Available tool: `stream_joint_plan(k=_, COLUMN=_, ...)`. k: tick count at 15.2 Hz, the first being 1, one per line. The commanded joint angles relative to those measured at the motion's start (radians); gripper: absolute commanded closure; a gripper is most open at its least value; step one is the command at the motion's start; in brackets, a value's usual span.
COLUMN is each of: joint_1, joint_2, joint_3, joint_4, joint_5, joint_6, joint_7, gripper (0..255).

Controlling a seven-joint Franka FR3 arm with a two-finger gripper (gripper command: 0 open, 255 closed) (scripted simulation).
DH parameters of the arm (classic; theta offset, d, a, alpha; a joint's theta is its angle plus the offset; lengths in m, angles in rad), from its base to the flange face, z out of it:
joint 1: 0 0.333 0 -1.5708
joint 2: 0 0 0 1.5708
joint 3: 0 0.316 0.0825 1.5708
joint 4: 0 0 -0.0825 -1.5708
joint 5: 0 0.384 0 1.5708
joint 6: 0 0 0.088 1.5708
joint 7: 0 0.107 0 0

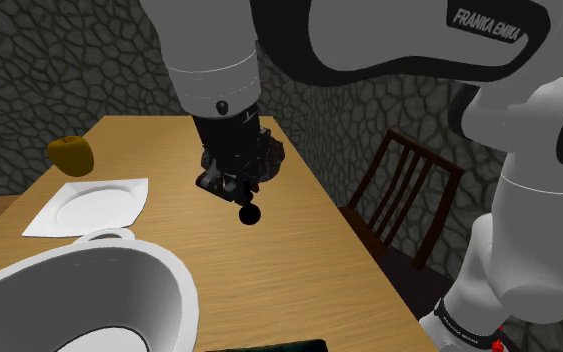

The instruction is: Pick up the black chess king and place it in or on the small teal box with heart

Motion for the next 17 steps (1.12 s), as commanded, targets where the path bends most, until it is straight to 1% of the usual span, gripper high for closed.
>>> stream_joint_plan(k=1, joint_1=0.031, joint_2=0.0, joint_3=0.017, joint_4=0.004, joint_5=0.006, joint_6=-0.018, joint_7=0.047, gripper=255)
stream_joint_plan(k=6, joint_1=0.124, joint_2=0.025, joint_3=0.057, joint_4=0.044, joint_5=0.008, joint_6=-0.071, joint_7=0.167, gripper=255)
stream_joint_plan(k=11, joint_1=0.247, joint_2=0.089, joint_3=0.091, joint_4=0.13, joint_5=-0.012, joint_6=-0.139, joint_7=0.295, gripper=255)
stream_joint_plan(k=14, joint_1=0.34, joint_2=0.146, joint_3=0.105, joint_4=0.211, joint_5=-0.037, joint_6=-0.189, joint_7=0.372, gripper=255)
stream_joint_plan(k=16, joint_1=0.414, joint_2=0.192, joint_3=0.109, joint_4=0.281, joint_5=-0.061, joint_6=-0.228, joint_7=0.421, gripper=255)
stream_joint_plan(k=17, joint_1=0.489, joint_2=0.242, joint_3=0.109, joint_4=0.36, joint_5=-0.089, joint_6=-0.268, joint_7=0.46, gripper=255)
